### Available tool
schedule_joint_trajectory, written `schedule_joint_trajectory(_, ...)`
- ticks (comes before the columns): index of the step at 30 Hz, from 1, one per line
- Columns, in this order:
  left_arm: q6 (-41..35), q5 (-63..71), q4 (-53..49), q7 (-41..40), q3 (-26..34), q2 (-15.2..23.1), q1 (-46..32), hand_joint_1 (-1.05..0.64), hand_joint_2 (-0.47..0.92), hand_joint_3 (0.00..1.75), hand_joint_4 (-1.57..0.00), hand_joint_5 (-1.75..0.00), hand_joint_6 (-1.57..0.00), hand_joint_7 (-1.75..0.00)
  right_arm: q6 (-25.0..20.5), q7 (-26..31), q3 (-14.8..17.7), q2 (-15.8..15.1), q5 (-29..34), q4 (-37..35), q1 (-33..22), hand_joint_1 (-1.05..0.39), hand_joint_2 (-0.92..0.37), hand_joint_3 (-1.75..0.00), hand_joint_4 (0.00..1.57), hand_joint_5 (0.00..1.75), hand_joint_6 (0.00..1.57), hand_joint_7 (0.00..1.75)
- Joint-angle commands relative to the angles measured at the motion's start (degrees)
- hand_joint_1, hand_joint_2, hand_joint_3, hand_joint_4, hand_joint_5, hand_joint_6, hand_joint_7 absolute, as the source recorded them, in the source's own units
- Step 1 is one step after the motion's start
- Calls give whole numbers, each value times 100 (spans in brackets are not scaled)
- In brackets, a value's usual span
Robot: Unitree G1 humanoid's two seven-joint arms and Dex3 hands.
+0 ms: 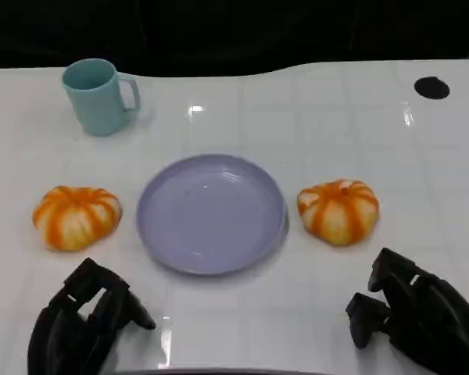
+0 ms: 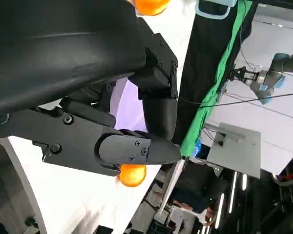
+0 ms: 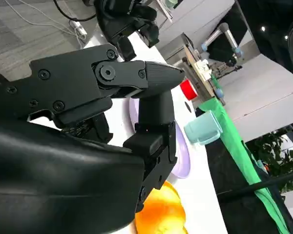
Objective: Grasp the bread from the table and place it into the plate.
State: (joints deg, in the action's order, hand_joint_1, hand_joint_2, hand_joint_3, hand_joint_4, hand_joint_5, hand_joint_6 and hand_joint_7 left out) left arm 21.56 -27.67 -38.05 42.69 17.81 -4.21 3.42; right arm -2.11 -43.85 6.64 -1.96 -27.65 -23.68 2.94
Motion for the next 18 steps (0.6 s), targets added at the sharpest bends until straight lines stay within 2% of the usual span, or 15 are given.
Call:
schedule_joint_trajectory(1, 57, -25, -17, 7, 23, 88, 46, -59, 92, 25, -66, -175, -50, -156, 24, -40, 93, -83, -34, 53, 11, -52, -92, -35, 79, 175, 56, 175)
schedule_joint_trajectory(4, 86, 11, -27, -18, 13, 96, 45, -59, 92, 25, -66, -175, -50, -156, 679, -14, 7, -149, 361, -102, 64, -54, -92, -39, 75, 175, 49, 174)
schedule_joint_trajectory(5, 67, 8, -20, -16, 9, 100, 46, -59, 92, 25, -66, -175, -50, -156, 1020, 124, -51, -201, 651, -124, 84, -55, -92, -40, 73, 175, 46, 173)
schedule_joint_trajectory(6, 47, 0, -16, -10, 8, 102, 48, -59, 92, 25, -66, -175, -50, -156, 1256, 251, -87, -232, 869, -135, 100, -57, -92, -44, 65, 175, 46, 162)
schedule_joint_trajectory(8, 20, -16, -12, 0, 8, 102, 50, -59, 92, 25, -66, -175, -50, -156, 1552, 500, -126, -251, 1173, -94, 115, -58, -92, -45, 61, 175, 46, 154)
schedule_joint_trajectory(9, 19, -15, -8, -8, 7, 98, 50, -59, 92, 25, -65, -175, -50, -156, 1597, 608, -139, -264, 1264, -14, 120, -55, -92, -40, 55, 167, 48, 130)
schedule_joint_trajectory(12, 16, -21, 1, -9, 6, 90, 47, -59, 92, 25, -65, -175, -50, -155, 1766, 821, -211, -358, 1521, 146, 125, -53, -92, -29, 46, 149, 52, 89)
schedule_joint_trajectory(15, -4, -18, 13, -17, -2, 94, 52, -59, 92, 25, -65, -175, -50, -155, 2114, 1014, -323, -548, 1925, 188, 170, -53, -92, -25, 44, 132, 54, 64)
schedule_joint_trajectory(17, 21, -12, -7, -12, -1, 92, 63, -60, 92, 24, -65, -175, -50, -155, 2319, 1059, -367, -669, 2093, 181, 210, -51, -92, -19, 43, 106, 54, 46)
schedule_joint_trajectory(18, 41, -10, -32, -6, 2, 92, 77, -60, 92, 24, -65, -175, -50, -155, 2498, 1108, -390, -739, 2208, 146, 245, -51, -92, -18, 44, 100, 55, 41)
